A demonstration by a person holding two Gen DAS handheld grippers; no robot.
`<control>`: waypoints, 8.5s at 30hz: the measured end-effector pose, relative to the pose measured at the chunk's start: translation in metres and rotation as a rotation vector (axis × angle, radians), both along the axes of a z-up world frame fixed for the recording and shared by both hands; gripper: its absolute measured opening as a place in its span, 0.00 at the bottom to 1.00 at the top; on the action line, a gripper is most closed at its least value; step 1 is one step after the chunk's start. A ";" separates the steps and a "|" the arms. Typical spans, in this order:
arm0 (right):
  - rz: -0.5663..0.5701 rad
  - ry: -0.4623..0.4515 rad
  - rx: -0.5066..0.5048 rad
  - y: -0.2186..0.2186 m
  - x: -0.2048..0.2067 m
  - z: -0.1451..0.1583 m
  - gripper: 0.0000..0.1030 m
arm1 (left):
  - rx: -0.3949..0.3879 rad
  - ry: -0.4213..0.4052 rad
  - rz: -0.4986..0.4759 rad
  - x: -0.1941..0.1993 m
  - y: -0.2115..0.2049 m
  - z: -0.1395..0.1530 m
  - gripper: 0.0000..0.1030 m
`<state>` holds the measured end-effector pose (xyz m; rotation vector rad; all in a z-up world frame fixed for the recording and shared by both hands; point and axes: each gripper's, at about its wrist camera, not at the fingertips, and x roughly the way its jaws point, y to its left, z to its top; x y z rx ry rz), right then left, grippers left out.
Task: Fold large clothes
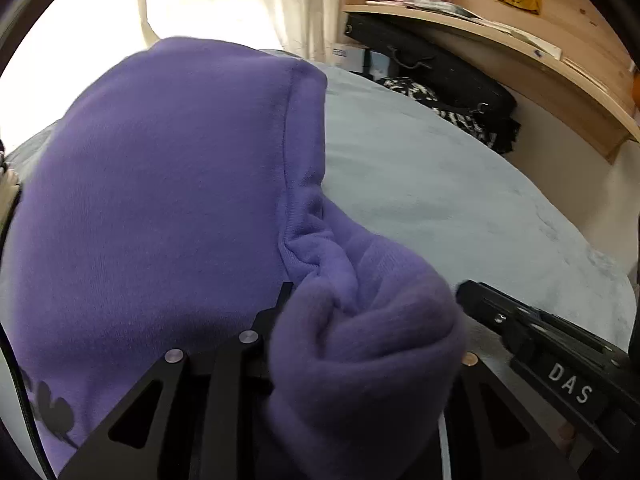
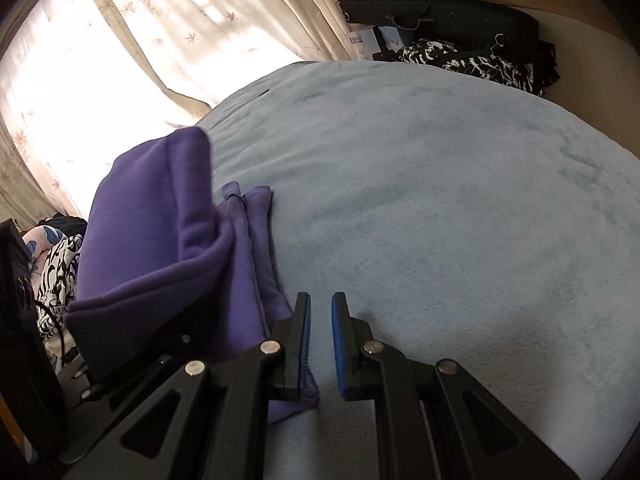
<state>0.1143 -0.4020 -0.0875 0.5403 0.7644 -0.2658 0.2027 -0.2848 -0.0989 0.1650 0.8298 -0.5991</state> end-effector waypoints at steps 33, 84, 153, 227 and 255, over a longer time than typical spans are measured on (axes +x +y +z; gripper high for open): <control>0.126 -0.235 0.065 0.020 -0.017 0.065 0.23 | -0.220 -0.057 -0.044 -0.066 0.128 0.109 0.84; 0.386 0.212 0.170 0.008 0.061 0.041 0.14 | -0.024 0.098 0.187 0.096 0.149 0.088 0.83; 0.204 0.265 0.071 -0.015 0.200 0.003 0.61 | 0.001 0.207 0.341 0.186 0.118 0.055 1.00; 0.710 0.214 0.609 -0.013 0.161 -0.063 0.84 | -0.219 0.466 0.120 0.093 0.129 -0.003 1.00; 0.699 0.067 0.449 0.078 0.051 0.051 0.41 | -0.211 0.359 0.109 0.011 0.195 0.075 0.82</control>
